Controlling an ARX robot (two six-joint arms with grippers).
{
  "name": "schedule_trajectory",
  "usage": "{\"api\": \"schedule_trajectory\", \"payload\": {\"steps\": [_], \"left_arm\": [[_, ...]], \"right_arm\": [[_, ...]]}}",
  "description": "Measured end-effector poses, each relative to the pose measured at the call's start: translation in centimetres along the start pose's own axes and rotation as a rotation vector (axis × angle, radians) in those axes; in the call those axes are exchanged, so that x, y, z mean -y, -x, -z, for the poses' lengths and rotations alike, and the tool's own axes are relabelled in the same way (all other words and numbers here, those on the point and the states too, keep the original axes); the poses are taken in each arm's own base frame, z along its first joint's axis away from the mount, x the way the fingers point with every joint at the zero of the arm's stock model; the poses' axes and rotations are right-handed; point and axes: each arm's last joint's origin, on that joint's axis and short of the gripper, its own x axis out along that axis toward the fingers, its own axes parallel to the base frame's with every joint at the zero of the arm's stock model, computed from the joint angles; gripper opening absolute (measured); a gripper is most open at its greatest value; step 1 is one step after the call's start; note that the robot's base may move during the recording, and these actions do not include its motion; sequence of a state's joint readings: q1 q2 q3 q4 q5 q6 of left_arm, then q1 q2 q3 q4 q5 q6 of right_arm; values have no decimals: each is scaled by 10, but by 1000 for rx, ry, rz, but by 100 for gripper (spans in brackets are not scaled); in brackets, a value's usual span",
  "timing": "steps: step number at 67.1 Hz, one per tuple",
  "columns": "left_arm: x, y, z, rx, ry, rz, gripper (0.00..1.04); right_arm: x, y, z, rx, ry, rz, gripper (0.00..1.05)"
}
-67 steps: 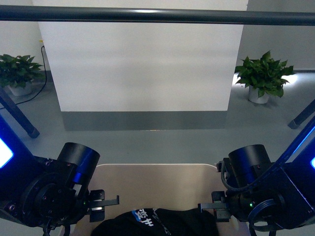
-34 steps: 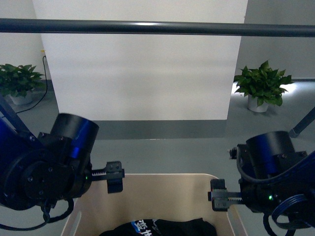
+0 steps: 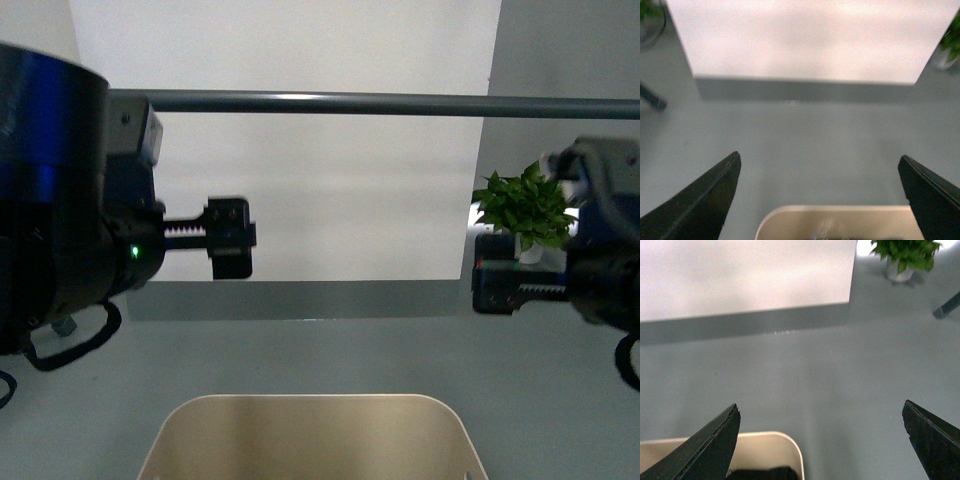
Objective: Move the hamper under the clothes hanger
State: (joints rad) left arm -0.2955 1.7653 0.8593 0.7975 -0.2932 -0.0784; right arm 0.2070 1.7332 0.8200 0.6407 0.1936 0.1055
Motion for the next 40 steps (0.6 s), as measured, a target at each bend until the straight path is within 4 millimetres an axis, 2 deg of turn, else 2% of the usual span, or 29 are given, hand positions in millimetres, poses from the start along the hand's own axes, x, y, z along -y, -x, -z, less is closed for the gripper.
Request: {"api": "schedule_trajectory", "payload": {"steps": [2, 6, 12, 21, 33, 40], "left_arm": [[-1, 5, -2, 41, -2, 12, 87], [-7, 20, -2, 109, -3, 35, 76], [-24, 40, 8, 111, -20, 26, 62], [-46, 65, 20, 89, -29, -4, 42], [-59, 93, 25, 93, -32, 10, 19], [-66, 109, 28, 94, -32, 12, 3]], "right_arm": [[0, 2, -4, 16, -2, -3, 97], [2, 8, -6, 131, 10, -5, 89], [10, 24, 9, 223, 29, -17, 75], [23, 48, 21, 246, 42, -9, 57], [37, 79, 28, 259, 47, -1, 32], [43, 93, 40, 265, 48, -4, 17]]}}
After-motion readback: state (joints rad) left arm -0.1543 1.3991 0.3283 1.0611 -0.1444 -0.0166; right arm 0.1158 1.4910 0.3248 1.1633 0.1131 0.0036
